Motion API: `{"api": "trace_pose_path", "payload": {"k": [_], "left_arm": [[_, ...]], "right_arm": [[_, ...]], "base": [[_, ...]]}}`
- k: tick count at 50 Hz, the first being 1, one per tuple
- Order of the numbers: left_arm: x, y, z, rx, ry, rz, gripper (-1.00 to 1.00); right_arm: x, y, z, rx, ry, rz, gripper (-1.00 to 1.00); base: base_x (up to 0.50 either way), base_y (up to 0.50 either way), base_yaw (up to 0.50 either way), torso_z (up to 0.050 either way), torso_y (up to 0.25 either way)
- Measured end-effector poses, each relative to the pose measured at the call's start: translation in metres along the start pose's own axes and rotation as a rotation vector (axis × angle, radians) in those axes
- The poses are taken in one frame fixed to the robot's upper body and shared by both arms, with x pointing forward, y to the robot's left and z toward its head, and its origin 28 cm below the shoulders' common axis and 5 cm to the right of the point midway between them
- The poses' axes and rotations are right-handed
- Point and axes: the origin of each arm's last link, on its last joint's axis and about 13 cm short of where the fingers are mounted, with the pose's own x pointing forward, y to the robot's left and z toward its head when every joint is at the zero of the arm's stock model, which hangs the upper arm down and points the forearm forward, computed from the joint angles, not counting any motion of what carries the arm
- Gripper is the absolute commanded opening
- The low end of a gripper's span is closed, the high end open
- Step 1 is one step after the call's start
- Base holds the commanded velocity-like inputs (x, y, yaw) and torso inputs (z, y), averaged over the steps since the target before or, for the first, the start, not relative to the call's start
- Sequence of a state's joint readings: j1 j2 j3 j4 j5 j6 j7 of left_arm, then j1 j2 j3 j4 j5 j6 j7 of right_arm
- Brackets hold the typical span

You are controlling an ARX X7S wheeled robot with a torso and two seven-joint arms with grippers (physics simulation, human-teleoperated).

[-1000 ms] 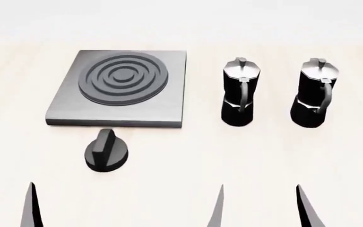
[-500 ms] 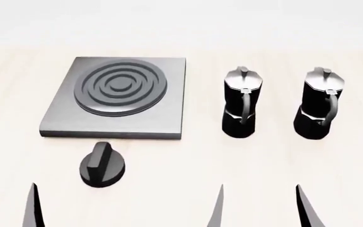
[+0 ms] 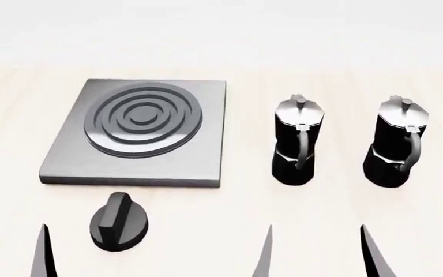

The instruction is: Put both moka pots on the stove.

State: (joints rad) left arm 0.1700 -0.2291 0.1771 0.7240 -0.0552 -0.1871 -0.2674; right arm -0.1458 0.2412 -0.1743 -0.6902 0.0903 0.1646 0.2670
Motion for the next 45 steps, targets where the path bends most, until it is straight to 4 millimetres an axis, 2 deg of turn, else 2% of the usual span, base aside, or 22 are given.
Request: {"api": "trace_pose_path", "payload": {"k": [45], "left_arm": [[0.0,-0.0006,-0.0013,-0.005,0.001,0.001,1.0]], "right_arm": [[-0.0005,0.0016,-0.001,-0.007,-0.004,0.0,1.0]], "base": [[0.17,0.0,0.0,0.0,0.0]]}}
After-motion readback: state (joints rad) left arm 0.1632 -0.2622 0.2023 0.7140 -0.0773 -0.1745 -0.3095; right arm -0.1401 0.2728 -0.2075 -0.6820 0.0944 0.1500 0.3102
